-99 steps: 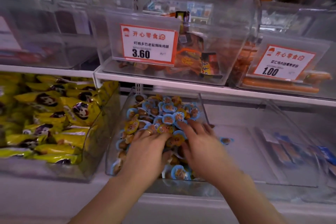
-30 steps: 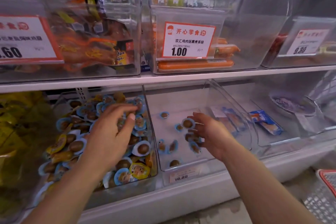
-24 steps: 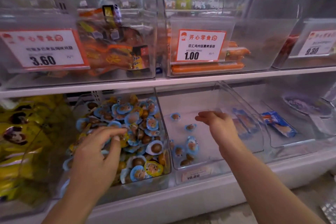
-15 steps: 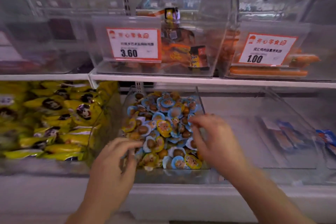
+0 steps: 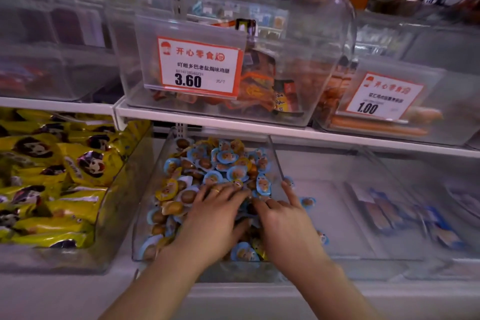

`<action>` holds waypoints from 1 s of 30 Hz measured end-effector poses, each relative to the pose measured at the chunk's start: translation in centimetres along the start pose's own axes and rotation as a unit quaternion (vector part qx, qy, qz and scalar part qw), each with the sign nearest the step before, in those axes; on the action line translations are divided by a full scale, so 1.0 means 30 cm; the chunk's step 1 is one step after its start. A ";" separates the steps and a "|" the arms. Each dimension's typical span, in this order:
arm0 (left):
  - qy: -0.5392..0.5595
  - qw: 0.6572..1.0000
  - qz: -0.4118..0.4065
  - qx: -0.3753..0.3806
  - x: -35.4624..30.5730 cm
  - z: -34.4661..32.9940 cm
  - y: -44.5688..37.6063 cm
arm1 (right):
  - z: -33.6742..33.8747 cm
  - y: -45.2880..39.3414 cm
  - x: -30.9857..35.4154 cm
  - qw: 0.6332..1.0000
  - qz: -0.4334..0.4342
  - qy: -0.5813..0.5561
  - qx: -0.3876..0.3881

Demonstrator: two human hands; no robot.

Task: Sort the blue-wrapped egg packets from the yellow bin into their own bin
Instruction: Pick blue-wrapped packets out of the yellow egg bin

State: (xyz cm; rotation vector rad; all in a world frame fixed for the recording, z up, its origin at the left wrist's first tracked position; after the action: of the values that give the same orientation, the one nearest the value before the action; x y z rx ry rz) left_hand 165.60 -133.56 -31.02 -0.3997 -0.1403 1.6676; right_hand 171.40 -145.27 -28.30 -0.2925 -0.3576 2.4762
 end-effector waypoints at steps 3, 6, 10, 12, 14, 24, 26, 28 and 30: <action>0.015 0.999 0.019 -0.022 0.033 0.004 -0.018 | -0.012 0.003 -0.020 0.992 -0.002 -0.122 -0.017; 0.019 0.998 0.018 -0.060 0.042 0.035 -0.010 | 0.010 0.016 -0.062 0.957 -0.017 -0.276 -0.092; 0.001 0.995 0.027 -0.097 0.062 0.082 0.014 | 0.025 0.021 -0.115 0.933 -0.060 -0.322 -0.150; -0.007 0.996 0.033 -0.079 0.068 0.090 0.024 | 0.025 0.015 -0.106 0.949 -0.058 -0.271 -0.149; -0.018 0.999 0.032 -0.033 0.058 0.080 0.032 | 0.011 -0.003 -0.069 0.977 -0.037 -0.181 -0.103; 0.030 0.999 0.011 0.018 0.063 0.032 0.031 | -0.047 -0.051 -0.006 0.992 0.047 0.057 0.104; 0.088 0.995 0.042 -0.018 0.090 0.040 0.035 | -0.039 -0.044 -0.006 0.993 0.053 0.054 0.086; 0.142 0.987 0.071 -0.039 0.111 0.045 0.040 | -0.029 -0.037 0.003 0.996 0.059 0.038 0.051; 0.158 0.984 0.075 -0.045 0.108 0.051 0.044 | -0.022 -0.028 -0.001 0.999 0.051 0.001 0.016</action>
State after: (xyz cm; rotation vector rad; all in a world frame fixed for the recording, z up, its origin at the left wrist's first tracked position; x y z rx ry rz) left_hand 163.56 -130.36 -30.58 -0.7530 0.0512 1.7269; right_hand 172.07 -144.51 -28.65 -0.3080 -0.3087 2.5789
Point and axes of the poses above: each hand's wrist, its own y-axis away from the middle knuckle, its own z-axis out of the back of the hand, x = y × z, the point moved 5 cm from there along -y, towards the middle knuckle, and after that the axes turned 7 degrees about -z, right-handed, at the moved point
